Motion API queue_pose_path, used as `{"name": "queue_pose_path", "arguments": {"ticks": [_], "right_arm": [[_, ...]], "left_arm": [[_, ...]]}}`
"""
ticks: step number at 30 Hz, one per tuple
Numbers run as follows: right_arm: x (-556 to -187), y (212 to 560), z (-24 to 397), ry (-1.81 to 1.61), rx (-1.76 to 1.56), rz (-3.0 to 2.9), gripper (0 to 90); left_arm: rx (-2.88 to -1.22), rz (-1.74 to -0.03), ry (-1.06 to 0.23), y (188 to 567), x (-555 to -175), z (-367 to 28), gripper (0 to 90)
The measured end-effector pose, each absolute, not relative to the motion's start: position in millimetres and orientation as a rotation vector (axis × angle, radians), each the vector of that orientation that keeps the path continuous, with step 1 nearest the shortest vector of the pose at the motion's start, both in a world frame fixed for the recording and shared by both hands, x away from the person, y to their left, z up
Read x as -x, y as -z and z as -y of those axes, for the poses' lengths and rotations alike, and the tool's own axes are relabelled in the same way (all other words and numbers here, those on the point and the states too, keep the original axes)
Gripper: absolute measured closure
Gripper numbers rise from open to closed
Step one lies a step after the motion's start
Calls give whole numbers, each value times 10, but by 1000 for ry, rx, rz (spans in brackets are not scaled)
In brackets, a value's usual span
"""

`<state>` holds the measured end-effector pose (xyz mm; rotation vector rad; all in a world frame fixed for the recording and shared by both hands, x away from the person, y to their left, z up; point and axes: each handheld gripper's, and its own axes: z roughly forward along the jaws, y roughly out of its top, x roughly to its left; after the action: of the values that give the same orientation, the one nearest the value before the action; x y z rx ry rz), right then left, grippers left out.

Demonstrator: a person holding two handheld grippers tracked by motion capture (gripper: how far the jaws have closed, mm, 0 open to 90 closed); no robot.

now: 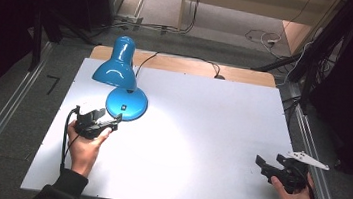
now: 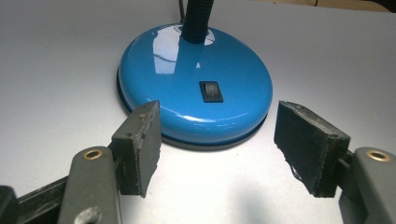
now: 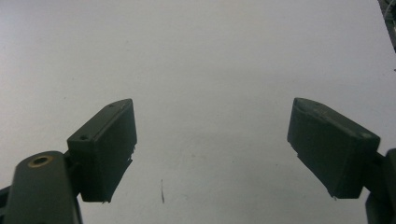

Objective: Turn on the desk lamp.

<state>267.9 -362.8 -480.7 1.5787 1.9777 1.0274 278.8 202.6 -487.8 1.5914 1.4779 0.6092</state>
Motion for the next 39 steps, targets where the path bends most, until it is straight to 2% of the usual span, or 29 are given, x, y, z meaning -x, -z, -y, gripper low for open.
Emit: {"name": "queue_pose_path", "arguments": {"ticks": [15, 39], "right_arm": [[-2678, 4807, 3625, -1022, -1579, -1978, 145], [-2676, 4810, 3620, -1021, -1584, -1978, 145]], "left_arm": [[-1601, -1479, -646, 4887, -2510, -2080, 260], [-1593, -1498, -658, 4908, -2337, -2203, 246]]}}
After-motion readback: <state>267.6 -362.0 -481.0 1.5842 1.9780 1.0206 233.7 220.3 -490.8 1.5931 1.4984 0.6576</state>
